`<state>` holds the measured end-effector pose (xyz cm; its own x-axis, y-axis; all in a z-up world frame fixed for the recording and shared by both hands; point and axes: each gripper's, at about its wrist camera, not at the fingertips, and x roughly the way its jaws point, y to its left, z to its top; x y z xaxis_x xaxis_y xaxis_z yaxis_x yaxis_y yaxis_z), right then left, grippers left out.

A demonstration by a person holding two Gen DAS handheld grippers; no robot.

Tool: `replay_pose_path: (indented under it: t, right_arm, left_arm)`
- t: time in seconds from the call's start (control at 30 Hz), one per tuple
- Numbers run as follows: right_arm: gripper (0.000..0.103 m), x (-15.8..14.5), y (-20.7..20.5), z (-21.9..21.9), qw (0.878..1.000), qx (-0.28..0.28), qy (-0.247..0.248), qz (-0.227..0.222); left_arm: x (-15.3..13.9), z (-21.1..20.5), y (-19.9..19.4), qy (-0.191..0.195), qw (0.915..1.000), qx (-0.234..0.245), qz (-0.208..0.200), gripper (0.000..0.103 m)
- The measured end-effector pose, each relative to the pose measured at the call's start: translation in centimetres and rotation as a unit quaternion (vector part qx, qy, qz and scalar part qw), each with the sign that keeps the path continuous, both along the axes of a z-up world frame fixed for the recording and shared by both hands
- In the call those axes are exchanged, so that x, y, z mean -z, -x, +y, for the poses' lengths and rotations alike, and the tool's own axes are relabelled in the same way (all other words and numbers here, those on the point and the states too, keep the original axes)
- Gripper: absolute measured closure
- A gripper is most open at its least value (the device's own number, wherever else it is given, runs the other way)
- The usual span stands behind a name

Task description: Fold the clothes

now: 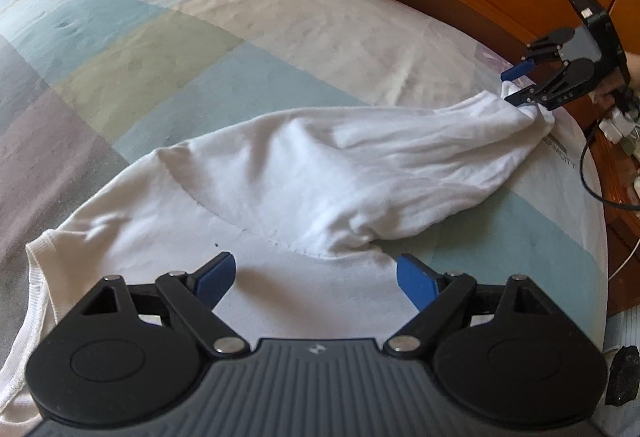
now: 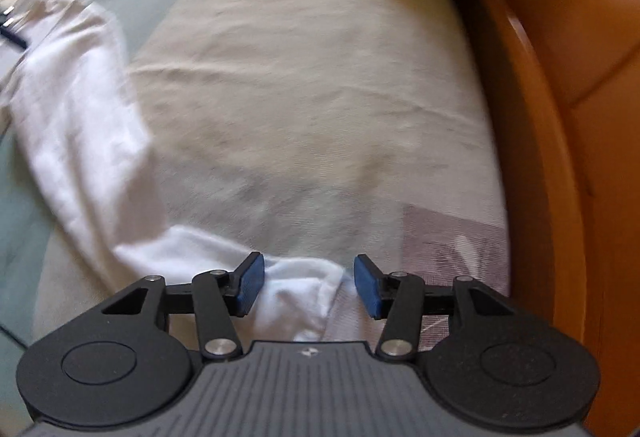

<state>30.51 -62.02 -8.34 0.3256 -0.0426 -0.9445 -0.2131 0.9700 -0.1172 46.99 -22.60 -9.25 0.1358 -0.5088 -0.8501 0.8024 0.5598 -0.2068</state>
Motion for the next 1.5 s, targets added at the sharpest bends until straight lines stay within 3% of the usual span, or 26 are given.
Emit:
replay_pose_path:
  t: [0.1, 0.17, 0.33, 0.47, 0.57, 0.67, 0.73, 0.8, 0.87, 1.07, 1.33, 1.4, 1.47, 1.5]
  right_arm:
    - [0.054, -0.2, -0.2, 0.3, 0.999, -0.023, 0.002, 0.028]
    - [0.092, -0.8, -0.3, 0.5, 0.999, -0.021, 0.012, 0.031]
    - [0.092, -2.4, -0.3, -0.8, 0.999, 0.042, 0.006, -0.014]
    - [0.093, -3.2, -0.3, -2.7, 0.992, 0.115, 0.013, -0.050]
    - [0.091, -2.9, -0.4, -4.1, 0.981, 0.187, 0.020, -0.035]
    - [0.080, -2.9, -1.1, -3.9, 0.971, 0.228, 0.064, -0.017]
    - [0.074, -4.3, -1.5, -2.6, 0.973, 0.215, 0.057, -0.054]
    - [0.072, -5.8, -2.2, -0.6, 0.979, 0.176, -0.001, -0.103]
    - [0.069, -5.9, -4.0, 2.2, 0.985, 0.122, -0.043, -0.117]
    - [0.068, -2.1, -8.7, 9.7, 0.993, -0.015, -0.074, -0.088]
    - [0.068, 0.4, -7.2, 13.4, 0.993, -0.083, -0.036, -0.071]
    - [0.074, 0.5, -6.8, 13.8, 0.993, -0.093, -0.030, -0.070]
    - [0.096, 0.6, -6.9, 14.2, 0.992, -0.106, -0.030, -0.062]
    - [0.098, 0.5, -7.1, 14.5, 0.992, -0.109, -0.026, -0.059]
  left_arm:
    - [0.2, 0.0, 0.2, -0.004, 1.0000, 0.002, 0.000, 0.015]
    - [0.2, 0.0, 0.4, -0.006, 1.0000, 0.000, -0.002, 0.015]
    - [-0.1, 0.2, 0.6, -0.002, 1.0000, -0.001, -0.006, 0.015]
    - [-0.4, 0.8, 0.5, 0.001, 0.9999, -0.009, -0.005, 0.015]
    - [-0.6, 1.3, 0.6, 0.003, 0.9999, -0.014, -0.004, 0.015]
    - [-0.8, 1.7, 0.6, 0.005, 0.9998, -0.019, -0.002, 0.015]
    - [-0.9, 2.0, 0.6, 0.006, 0.9997, -0.023, -0.001, 0.015]
    - [-1.1, 2.3, 0.7, 0.007, 0.9996, -0.027, 0.000, 0.015]
    - [-1.2, 2.6, 0.7, 0.008, 0.9995, -0.030, 0.000, 0.015]
    - [-1.4, 3.1, 1.3, 0.019, 0.9991, -0.037, 0.002, 0.015]
    - [-1.0, 4.4, 1.7, 0.020, 0.9987, -0.047, 0.007, 0.015]
    - [-0.8, 4.5, 1.7, 0.018, 0.9987, -0.047, 0.008, 0.015]
    - [-0.8, 4.6, 1.7, 0.018, 0.9987, -0.047, 0.008, 0.015]
    - [-0.8, 4.6, 1.7, 0.020, 0.9986, -0.047, 0.009, 0.015]
